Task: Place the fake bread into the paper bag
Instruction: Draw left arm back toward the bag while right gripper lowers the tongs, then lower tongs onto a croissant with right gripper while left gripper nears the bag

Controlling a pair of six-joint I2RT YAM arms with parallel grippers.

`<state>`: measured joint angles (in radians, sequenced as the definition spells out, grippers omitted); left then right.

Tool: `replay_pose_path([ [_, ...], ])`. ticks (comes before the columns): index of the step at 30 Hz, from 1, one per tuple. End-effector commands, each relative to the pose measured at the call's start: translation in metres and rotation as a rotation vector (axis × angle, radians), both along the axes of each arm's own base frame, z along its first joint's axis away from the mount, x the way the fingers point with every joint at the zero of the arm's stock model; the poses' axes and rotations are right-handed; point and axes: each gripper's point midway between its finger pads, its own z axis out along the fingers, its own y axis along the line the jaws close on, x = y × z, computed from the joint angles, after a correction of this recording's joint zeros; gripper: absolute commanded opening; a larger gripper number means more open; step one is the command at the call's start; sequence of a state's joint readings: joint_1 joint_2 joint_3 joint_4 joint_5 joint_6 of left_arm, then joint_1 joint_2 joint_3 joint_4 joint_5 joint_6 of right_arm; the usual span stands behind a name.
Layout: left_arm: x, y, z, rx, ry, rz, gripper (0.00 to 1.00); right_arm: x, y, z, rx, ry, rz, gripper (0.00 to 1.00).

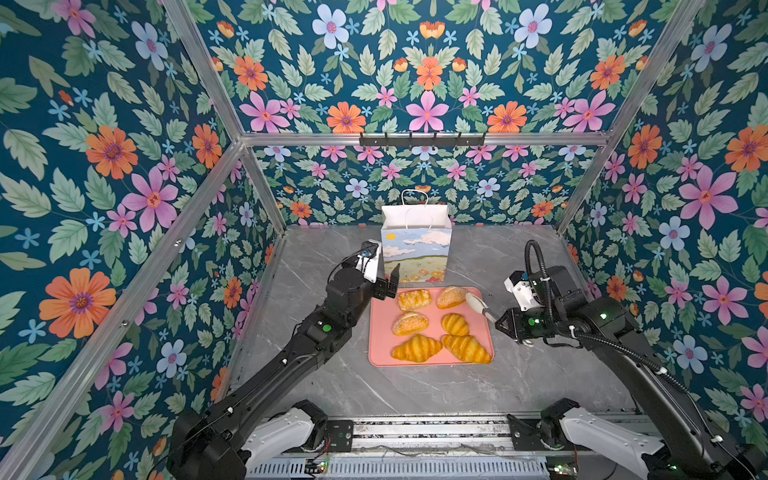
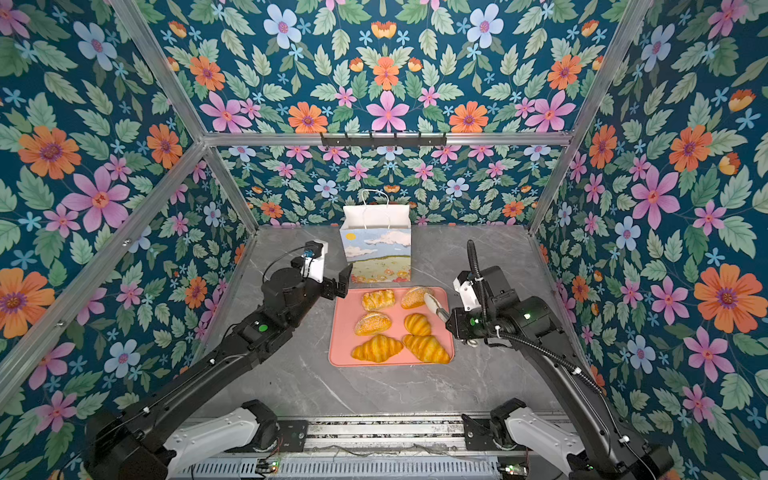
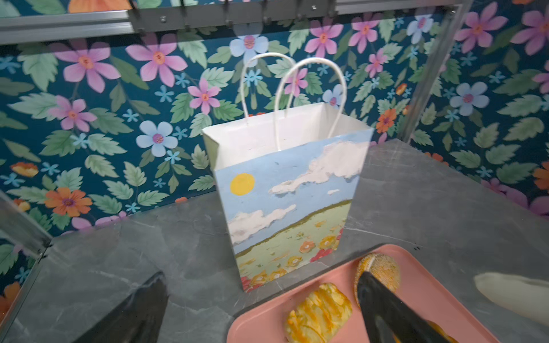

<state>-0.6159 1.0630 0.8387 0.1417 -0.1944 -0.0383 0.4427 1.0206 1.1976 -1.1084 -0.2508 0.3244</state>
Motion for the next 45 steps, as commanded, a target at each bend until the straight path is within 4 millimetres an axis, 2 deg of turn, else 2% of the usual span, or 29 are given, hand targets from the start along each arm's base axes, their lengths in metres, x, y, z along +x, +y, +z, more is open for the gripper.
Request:
replay_pose_path([
  [1,0.013,0.025,0.000,-0.133,0.052,0.102,0.98,-0.003,-0.007,-0.005,-0.073,0.012,0.021,0.23],
  [8,0.025,0.047,-0.002,-0.245,0.096,0.118,0.94,-0.003,0.005,-0.015,-0.161,0.020,0.113,0.28],
  [11,0.028,0.042,-0.001,-0.275,0.095,0.093,0.92,0.000,0.007,-0.025,-0.234,0.032,0.148,0.29],
  [16,0.034,0.034,-0.003,-0.280,0.108,0.060,0.89,0.003,0.009,-0.035,-0.264,0.066,0.178,0.32],
  [30,0.034,0.034,-0.017,-0.258,0.112,0.054,0.89,-0.001,0.010,-0.056,-0.345,0.121,0.276,0.40],
  [45,0.031,0.032,-0.024,-0.259,0.118,0.041,0.89,0.009,0.015,-0.062,-0.406,0.114,0.321,0.47],
])
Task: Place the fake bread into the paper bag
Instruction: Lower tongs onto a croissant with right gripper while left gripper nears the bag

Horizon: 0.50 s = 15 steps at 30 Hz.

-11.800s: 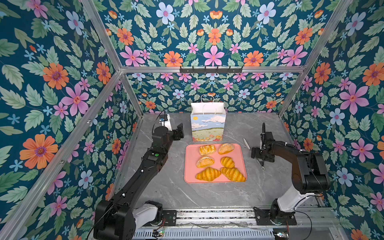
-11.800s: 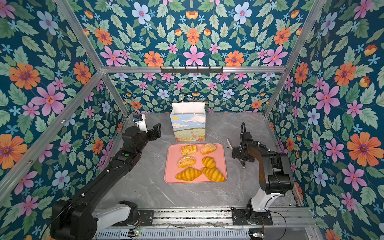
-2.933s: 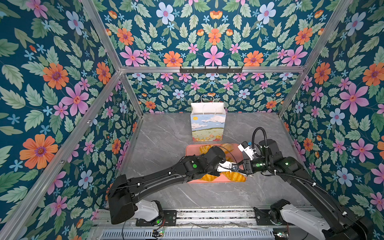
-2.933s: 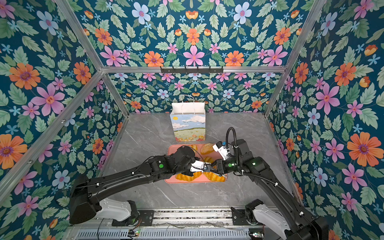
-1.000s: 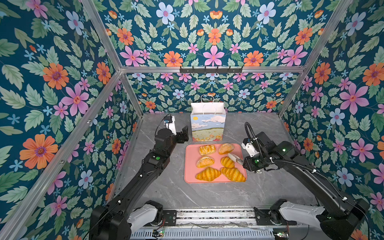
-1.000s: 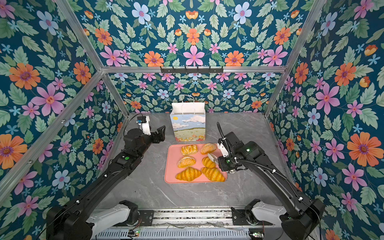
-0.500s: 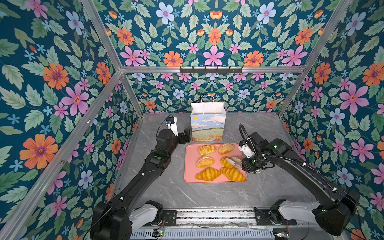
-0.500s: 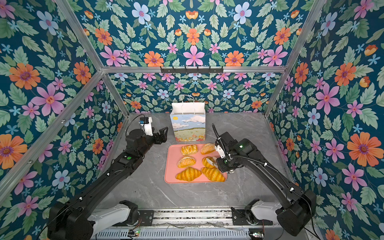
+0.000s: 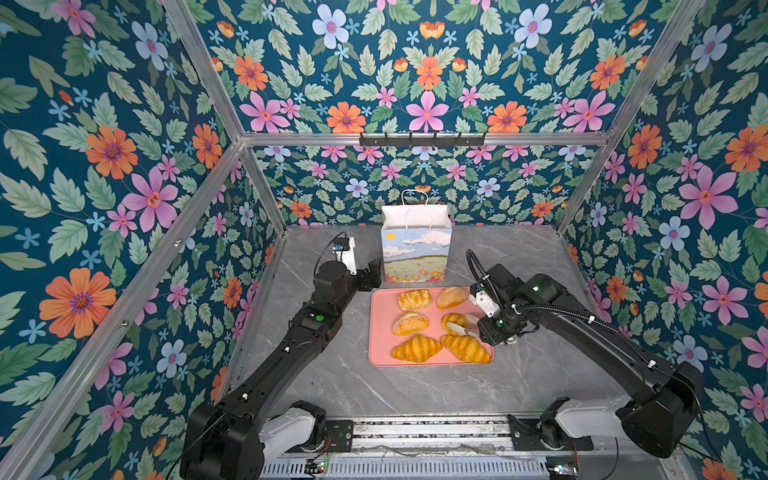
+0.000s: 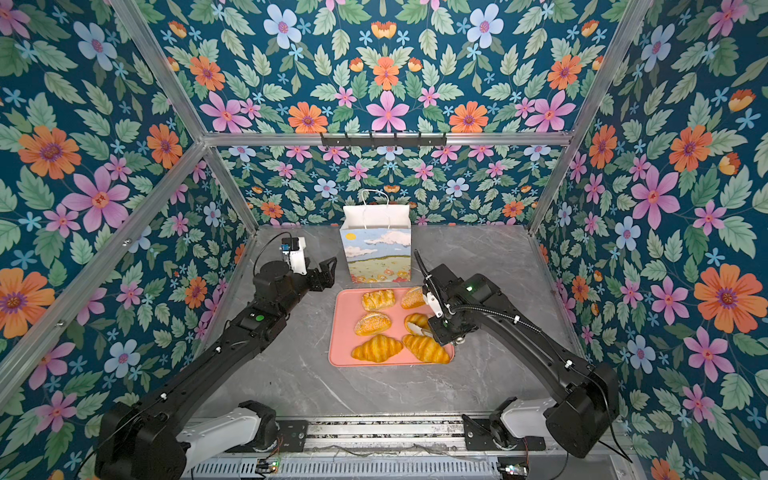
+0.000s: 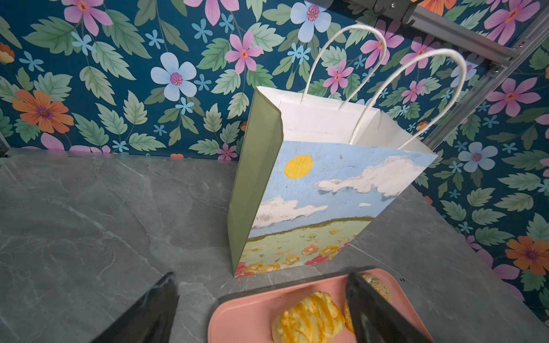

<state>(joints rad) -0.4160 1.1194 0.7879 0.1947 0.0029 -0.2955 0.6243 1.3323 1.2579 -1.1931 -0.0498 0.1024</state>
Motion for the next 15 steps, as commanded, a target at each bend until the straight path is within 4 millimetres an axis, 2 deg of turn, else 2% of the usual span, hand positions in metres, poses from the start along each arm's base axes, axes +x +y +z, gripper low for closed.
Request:
replay_pose_path([
  [1,0.001,-0.002,0.011,-0.016,-0.040,-0.010,0.89,0.002,-0.002,0.001,-0.020,-0.010,0.013,0.48],
  [15,-0.001,-0.005,0.008,-0.029,-0.038,-0.028,0.89,0.005,0.003,-0.012,-0.038,0.016,0.020,0.50],
])
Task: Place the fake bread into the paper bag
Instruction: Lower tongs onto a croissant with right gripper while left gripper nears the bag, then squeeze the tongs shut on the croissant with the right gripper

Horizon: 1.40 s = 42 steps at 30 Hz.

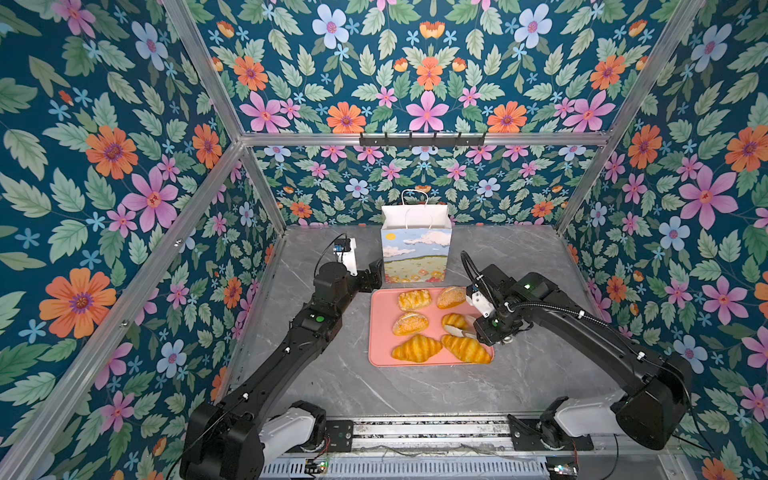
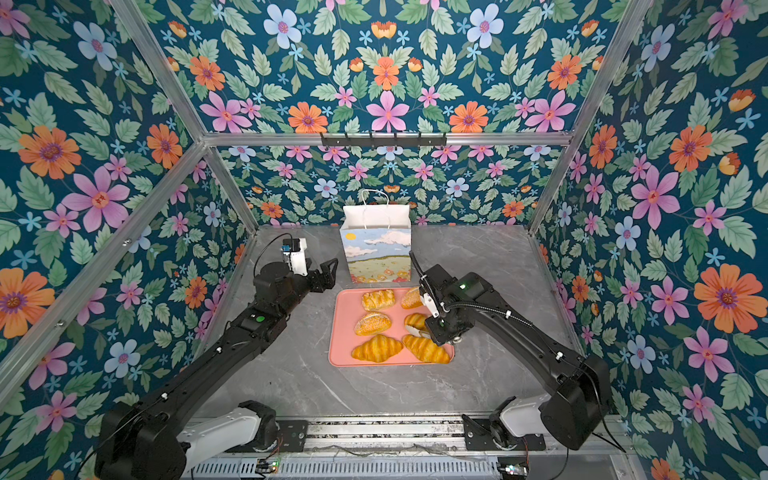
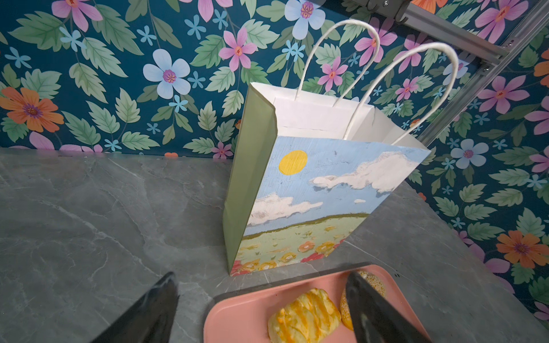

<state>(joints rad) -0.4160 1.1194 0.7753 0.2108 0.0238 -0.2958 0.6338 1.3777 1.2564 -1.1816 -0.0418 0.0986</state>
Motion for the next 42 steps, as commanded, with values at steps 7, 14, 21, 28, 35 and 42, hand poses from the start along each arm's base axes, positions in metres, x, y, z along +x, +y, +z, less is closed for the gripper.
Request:
replay_pose_path([
  [7,-0.001,-0.003,0.009,-0.026,-0.038,-0.018,0.89,0.004,-0.004,-0.007,-0.044,0.004,0.001,0.50],
  [14,-0.001,-0.003,0.008,-0.025,-0.039,-0.019,0.88,0.006,-0.002,-0.010,-0.050,0.010,0.001,0.50],
  [21,-0.001,-0.003,0.005,-0.023,-0.031,-0.018,0.88,0.008,0.000,-0.016,-0.056,0.029,0.002,0.50],
  [28,-0.001,-0.002,0.005,-0.020,-0.030,-0.016,0.88,0.009,0.002,-0.020,-0.056,0.035,0.004,0.49],
  [35,-0.001,-0.003,0.005,-0.018,-0.027,-0.023,0.88,0.012,0.001,-0.023,-0.072,0.033,-0.002,0.46],
  [42,-0.001,-0.002,0.006,-0.019,-0.029,-0.021,0.88,0.013,0.001,-0.027,-0.083,0.043,-0.006,0.42],
])
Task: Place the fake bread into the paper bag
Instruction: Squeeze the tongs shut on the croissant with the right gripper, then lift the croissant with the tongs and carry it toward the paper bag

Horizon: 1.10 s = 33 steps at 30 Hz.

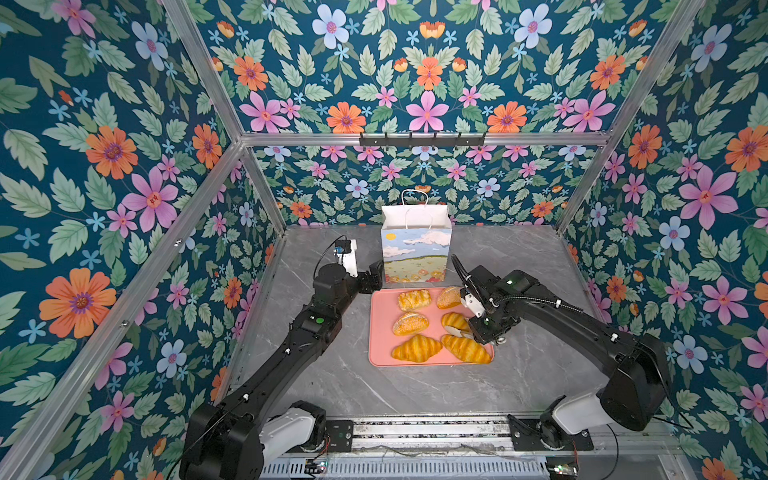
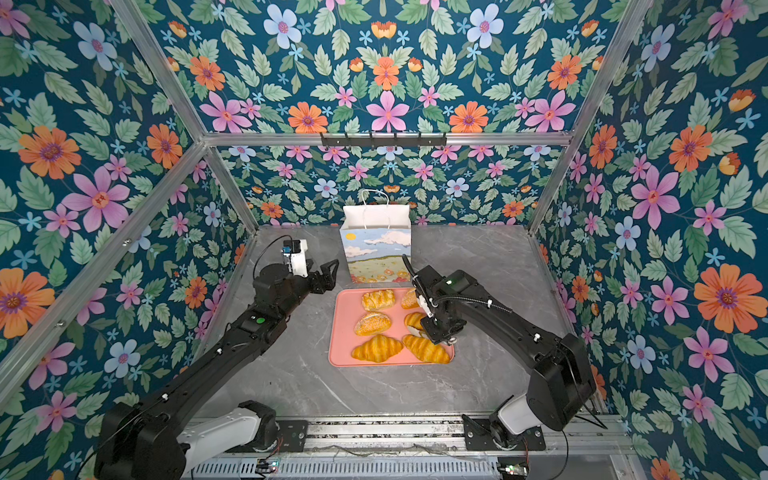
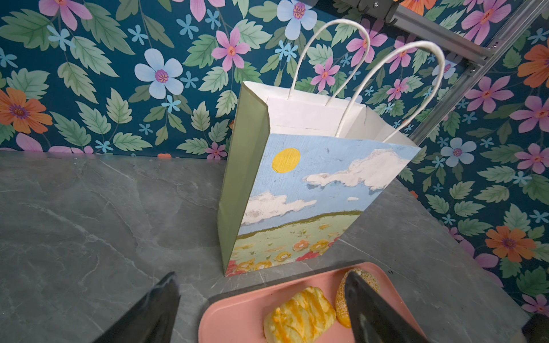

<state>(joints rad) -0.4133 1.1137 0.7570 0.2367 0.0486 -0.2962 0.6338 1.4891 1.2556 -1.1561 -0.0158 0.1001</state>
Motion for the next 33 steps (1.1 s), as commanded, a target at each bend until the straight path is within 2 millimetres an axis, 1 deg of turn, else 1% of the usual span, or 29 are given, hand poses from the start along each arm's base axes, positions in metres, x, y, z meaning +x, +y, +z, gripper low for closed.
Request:
replay_pose_path([
  [1,0.001,0.000,0.008,-0.007,-0.020,0.001,0.88,0.002,-0.001,0.001,-0.010,-0.012,0.000,0.41],
  [3,0.000,0.000,0.009,-0.007,-0.020,-0.001,0.87,0.001,0.001,0.005,0.008,-0.010,0.004,0.40],
  [5,0.001,0.001,0.011,-0.008,-0.021,0.001,0.88,-0.005,0.006,0.011,0.049,0.007,0.015,0.39],
  [9,0.000,0.001,0.016,-0.013,-0.026,-0.001,0.87,-0.010,0.010,0.028,0.112,-0.029,0.026,0.37],
  [16,-0.001,-0.002,0.030,-0.030,-0.044,-0.017,0.87,-0.011,0.010,0.074,0.212,-0.166,0.040,0.35],
  [21,0.000,-0.006,0.042,-0.052,-0.038,-0.037,0.88,-0.007,0.008,0.105,0.251,-0.258,0.041,0.34],
  [23,0.002,-0.009,0.048,-0.065,-0.025,-0.047,0.88,-0.003,0.006,0.114,0.250,-0.288,0.037,0.34],
  [26,0.009,-0.012,0.054,-0.073,0.023,-0.039,0.87,0.008,-0.001,0.129,0.255,-0.325,0.008,0.35],
  [29,0.019,-0.014,0.060,-0.079,0.067,-0.030,0.85,0.023,-0.014,0.147,0.279,-0.363,-0.057,0.34],
  [31,0.027,-0.012,0.069,-0.084,0.079,-0.003,0.85,0.032,-0.022,0.163,0.312,-0.404,-0.093,0.34],
  [33,0.035,-0.007,0.071,-0.095,0.107,0.036,0.86,0.041,-0.030,0.180,0.340,-0.449,-0.121,0.35],
])
